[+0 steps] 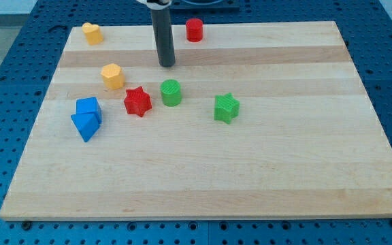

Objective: Slide the yellow hexagon towards the right

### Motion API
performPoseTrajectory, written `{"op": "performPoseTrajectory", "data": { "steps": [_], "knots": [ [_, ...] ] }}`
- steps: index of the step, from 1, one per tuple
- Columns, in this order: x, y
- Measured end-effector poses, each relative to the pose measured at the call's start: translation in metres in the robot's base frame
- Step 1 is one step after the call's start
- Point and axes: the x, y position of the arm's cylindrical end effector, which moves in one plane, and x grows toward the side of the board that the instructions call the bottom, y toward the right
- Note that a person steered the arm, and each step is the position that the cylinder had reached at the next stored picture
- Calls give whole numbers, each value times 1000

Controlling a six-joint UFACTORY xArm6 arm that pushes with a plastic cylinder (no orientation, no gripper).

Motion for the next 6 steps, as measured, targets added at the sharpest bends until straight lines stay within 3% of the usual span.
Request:
{"op": "performPoseTrajectory", "data": {
  "steps": [1, 2, 3, 4, 6],
  "knots": [
    [-21, -40],
    [-10, -114],
    [34, -163],
    [63, -158],
    [29, 17]
  ]
}}
